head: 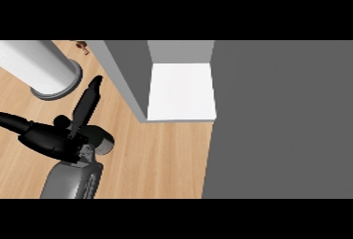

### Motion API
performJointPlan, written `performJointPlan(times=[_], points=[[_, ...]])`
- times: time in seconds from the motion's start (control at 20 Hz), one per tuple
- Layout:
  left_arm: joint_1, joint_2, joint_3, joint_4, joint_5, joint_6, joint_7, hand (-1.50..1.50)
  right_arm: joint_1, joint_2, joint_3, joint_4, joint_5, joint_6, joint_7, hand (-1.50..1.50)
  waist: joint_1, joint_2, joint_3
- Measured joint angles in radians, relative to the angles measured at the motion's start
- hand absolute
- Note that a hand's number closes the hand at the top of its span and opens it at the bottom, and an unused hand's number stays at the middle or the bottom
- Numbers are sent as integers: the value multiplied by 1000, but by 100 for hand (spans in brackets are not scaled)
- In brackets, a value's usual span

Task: Pick up the wine, place it into the cabinet and close the cabinet

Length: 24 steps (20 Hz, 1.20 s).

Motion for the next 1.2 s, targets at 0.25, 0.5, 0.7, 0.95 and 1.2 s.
performJointPlan(times=[0.25,0.5,0.7,0.95,1.2], points=[[98,0,-24,16,46,89,-11,-150,1,4,-13,3,-11,17,10,-150,3,1,-1],[144,0,-28,63,67,161,33,-150,15,23,-4,0,-20,28,7,-150,2,2,-1],[185,0,-37,63,79,200,62,-150,21,23,-17,-1,-28,41,15,-150,3,1,-2],[222,0,-41,53,92,231,83,-150,41,16,-56,3,-43,79,-7,-150,2,1,-2],[288,0,-68,17,101,247,85,-150,36,37,-32,6,-49,78,1,-150,8,1,-3]])
